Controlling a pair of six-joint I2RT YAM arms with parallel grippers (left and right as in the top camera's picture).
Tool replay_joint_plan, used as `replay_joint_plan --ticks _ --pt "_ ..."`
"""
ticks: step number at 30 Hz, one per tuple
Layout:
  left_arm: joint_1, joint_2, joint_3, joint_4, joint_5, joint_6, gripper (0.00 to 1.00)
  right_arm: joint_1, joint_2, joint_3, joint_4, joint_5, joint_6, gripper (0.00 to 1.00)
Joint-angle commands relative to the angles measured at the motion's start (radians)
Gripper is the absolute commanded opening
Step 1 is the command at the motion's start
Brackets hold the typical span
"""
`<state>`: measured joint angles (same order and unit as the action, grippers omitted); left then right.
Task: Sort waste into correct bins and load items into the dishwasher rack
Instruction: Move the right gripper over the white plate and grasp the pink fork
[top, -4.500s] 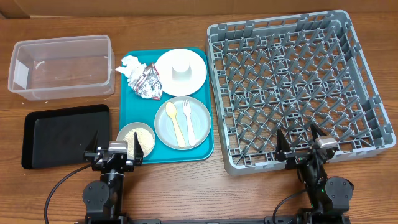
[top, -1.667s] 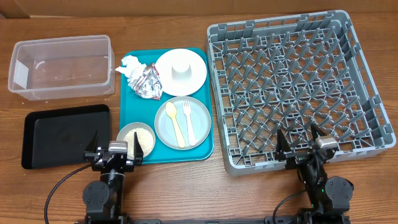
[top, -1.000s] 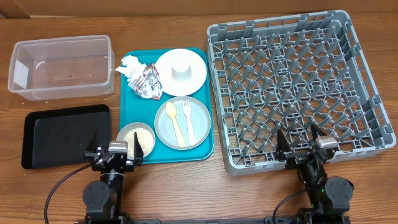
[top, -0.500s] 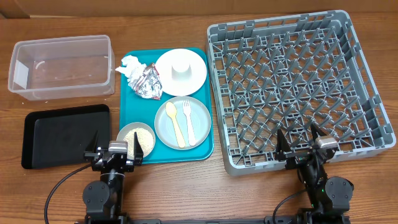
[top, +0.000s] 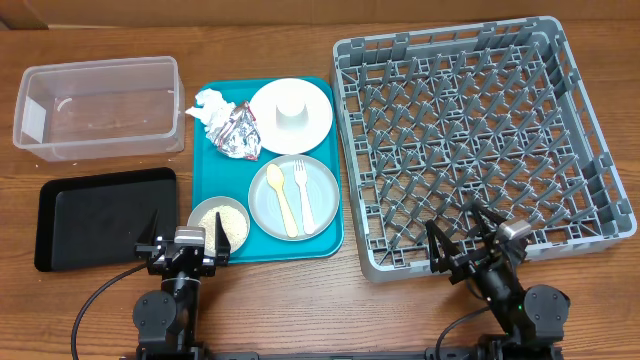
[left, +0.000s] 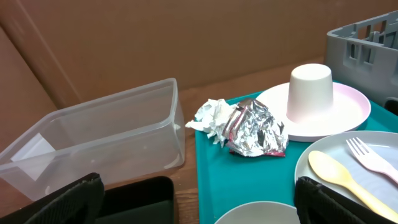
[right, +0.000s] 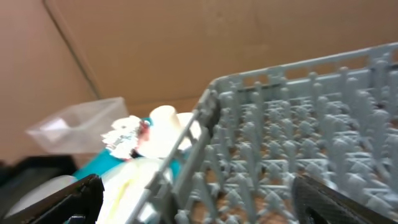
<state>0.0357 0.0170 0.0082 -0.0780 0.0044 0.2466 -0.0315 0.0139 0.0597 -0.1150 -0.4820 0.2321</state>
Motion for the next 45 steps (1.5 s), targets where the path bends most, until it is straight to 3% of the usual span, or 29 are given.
replay_joint_plan --ticks 1,9,20,23,26,28,34,37,39,45 --pt "0.01 -0.005 -0.002 0.0 0.004 0.008 1.0 -0.002 0.008 0.152 -0.009 -0.067 0.087 1.0" --pt "0.01 -0.005 -0.002 0.0 0.004 0.008 1.0 -0.002 0.295 0.599 -0.279 -0.059 0.087 1.0" --pt "0.01 -0.005 -0.002 0.0 0.004 0.008 1.0 0.026 1.047 1.298 -0.984 -0.061 0.026 1.0" --pt "0.01 -0.005 -0.002 0.0 0.004 0.008 1.0 0.026 1.208 1.38 -1.013 -0.126 0.04 1.0" --pt "0.01 -0.005 -0.002 0.0 0.004 0.008 1.0 0.03 1.326 1.405 -0.955 -0.348 -0.053 1.0" --pt "0.01 -0.005 -0.002 0.0 0.004 0.008 1.0 0.056 1.375 1.415 -0.934 -0.354 -0.054 1.0" --pt "0.01 -0.005 -0.002 0.0 0.004 0.008 1.0 0.339 1.43 1.433 -0.926 0.0 -0.021 1.0" --pt "0.01 -0.005 -0.002 0.0 0.004 0.008 1.0 0.546 1.45 1.433 -0.929 0.342 0.069 1.0" --pt "0.01 -0.005 -0.002 0.0 0.004 0.008 1.0 0.642 1.472 1.432 -0.911 0.466 0.124 1.0" --pt "0.01 -0.005 -0.002 0.0 0.004 0.008 1.0 0.832 1.596 1.432 -0.72 0.509 0.136 1.0"
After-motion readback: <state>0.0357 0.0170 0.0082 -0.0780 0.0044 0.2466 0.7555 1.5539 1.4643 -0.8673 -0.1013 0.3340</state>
